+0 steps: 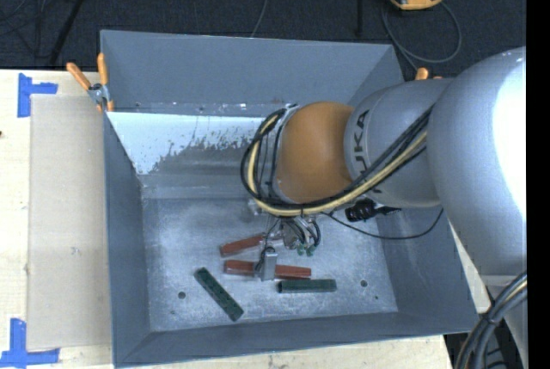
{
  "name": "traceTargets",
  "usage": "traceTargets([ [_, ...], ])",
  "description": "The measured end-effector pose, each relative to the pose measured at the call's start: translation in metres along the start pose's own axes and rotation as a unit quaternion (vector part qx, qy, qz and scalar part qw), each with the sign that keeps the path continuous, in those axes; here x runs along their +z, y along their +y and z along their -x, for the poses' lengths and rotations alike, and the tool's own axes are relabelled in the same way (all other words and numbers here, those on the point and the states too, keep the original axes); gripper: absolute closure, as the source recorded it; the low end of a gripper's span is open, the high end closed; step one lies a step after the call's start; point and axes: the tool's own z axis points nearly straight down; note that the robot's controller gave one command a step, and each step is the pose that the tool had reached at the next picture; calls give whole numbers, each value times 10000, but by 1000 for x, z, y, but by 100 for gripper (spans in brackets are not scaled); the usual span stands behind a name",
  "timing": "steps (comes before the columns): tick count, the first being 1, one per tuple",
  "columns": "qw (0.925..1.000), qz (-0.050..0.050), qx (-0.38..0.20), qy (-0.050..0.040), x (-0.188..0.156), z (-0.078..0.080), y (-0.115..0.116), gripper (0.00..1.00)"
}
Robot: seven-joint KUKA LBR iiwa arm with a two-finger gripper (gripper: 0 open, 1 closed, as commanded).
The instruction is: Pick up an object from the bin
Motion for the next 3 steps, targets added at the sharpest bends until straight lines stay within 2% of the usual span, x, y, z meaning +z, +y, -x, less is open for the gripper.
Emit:
traceTargets([
  [1, 10000, 1, 32, 1, 0, 0, 0, 0],
  [2, 10000, 1, 34, 32, -3, 0, 1, 100],
  [3, 10000, 3, 45, -23, -47, 2, 1, 100],
])
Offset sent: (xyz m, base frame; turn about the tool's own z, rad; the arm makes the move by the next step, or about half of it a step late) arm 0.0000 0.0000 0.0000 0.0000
